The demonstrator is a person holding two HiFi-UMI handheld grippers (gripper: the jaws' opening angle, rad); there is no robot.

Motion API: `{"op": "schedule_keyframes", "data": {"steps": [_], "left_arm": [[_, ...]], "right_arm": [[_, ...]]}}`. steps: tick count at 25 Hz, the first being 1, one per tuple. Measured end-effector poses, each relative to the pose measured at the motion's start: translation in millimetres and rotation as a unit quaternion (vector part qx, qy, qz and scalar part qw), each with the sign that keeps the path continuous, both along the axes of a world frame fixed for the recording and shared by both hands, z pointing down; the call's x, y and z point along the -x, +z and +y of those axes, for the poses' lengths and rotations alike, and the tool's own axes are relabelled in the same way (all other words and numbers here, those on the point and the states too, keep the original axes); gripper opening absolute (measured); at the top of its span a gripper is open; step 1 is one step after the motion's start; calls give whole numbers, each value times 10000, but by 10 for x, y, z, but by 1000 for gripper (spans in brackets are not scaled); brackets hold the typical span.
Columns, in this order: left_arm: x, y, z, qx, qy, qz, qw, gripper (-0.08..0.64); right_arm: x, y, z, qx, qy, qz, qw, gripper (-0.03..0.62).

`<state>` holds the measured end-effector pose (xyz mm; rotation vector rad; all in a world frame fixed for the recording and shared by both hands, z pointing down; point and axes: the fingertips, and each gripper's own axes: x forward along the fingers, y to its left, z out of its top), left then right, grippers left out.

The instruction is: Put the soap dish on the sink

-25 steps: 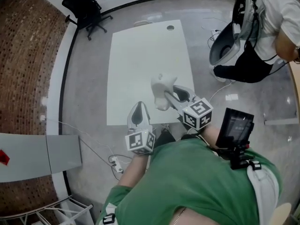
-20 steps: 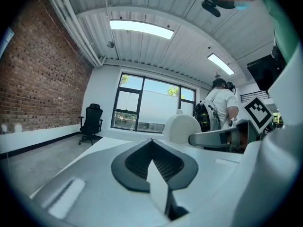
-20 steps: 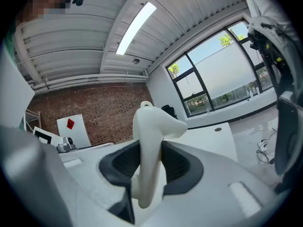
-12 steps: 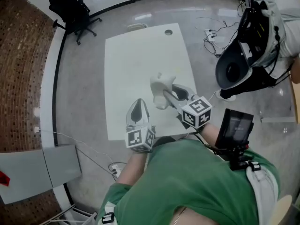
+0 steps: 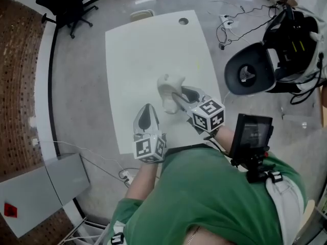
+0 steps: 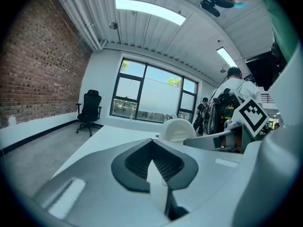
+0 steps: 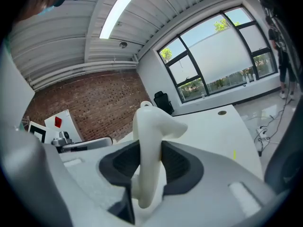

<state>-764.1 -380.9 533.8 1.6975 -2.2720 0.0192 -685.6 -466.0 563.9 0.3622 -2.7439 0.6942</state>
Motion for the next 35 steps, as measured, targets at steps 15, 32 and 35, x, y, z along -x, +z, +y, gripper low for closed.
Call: {"op": "schedule_keyframes", "data": {"steps": [15,32,35], "left_arm": [[345,553,-241,503,25,366,9981,5],[553,929,-236,757,49,655,9950,5],[558,936,-260,780,89,684,9946,5]], "right_arm": [[352,746,-279,515,-90,745,9959,129],[538,1462,-188,1511,-215,1349,9790,129],[521,1496,-204,1679,-201,1389,9758,130]]}}
